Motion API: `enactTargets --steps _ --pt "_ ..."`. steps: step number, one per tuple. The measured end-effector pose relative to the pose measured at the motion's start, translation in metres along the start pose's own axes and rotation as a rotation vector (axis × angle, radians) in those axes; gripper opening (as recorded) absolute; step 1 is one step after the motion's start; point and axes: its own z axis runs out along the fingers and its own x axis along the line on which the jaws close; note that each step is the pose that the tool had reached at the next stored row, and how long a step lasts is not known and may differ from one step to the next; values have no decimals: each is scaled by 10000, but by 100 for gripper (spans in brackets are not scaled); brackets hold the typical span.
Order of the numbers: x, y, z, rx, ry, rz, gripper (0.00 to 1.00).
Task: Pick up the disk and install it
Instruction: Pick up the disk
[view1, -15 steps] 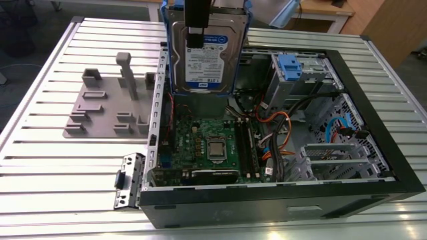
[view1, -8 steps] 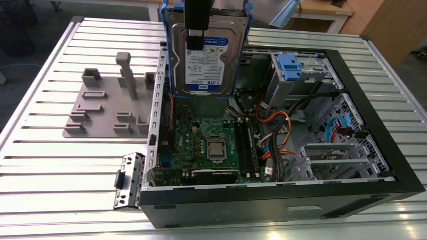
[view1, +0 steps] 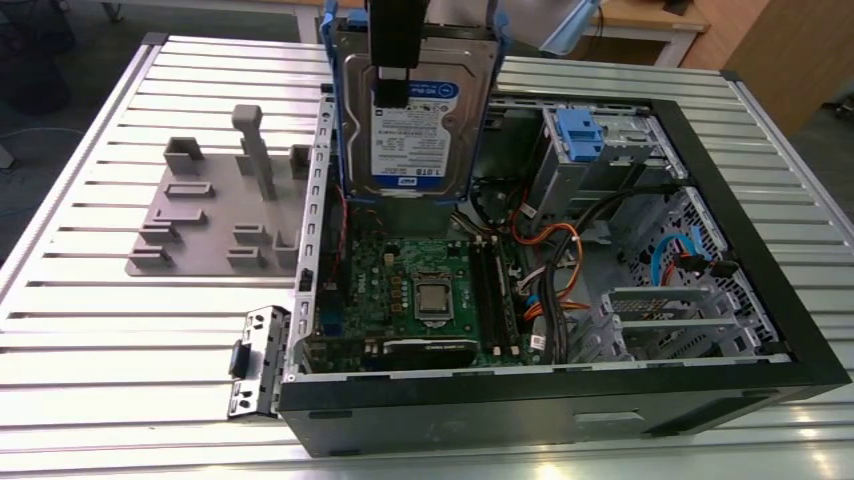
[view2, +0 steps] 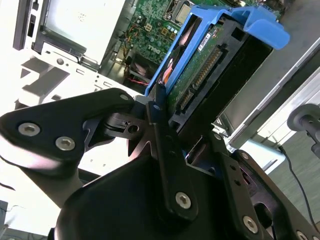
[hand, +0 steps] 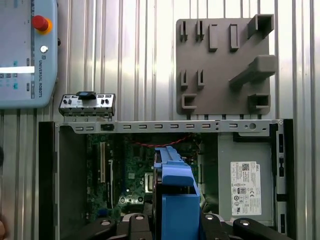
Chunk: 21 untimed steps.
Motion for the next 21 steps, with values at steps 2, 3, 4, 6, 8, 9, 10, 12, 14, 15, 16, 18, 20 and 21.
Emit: enactTargets --steps 2,3,4,6,8,9,10,12,14,15,16,18,20,21 --pt "17 -1 0 -1 4 0 36" --pt "26 -2 1 -1 6 1 36" --pt "34 -3 1 0 7 0 36" --pt "51 -4 2 0 9 1 36" --pt "69 -6 3 0 12 0 36" --pt "78 -6 4 0 14 0 36" --pt "86 -7 4 0 15 0 36" --pt "103 -9 5 0 19 1 36" --pt "119 -10 6 0 21 1 36" --pt "129 -11 6 0 22 1 36" --pt "137 -12 7 0 24 1 36" --pt "155 -13 7 -1 27 1 36" --pt "172 -15 8 0 30 1 36" --pt "182 -15 9 0 31 1 36"
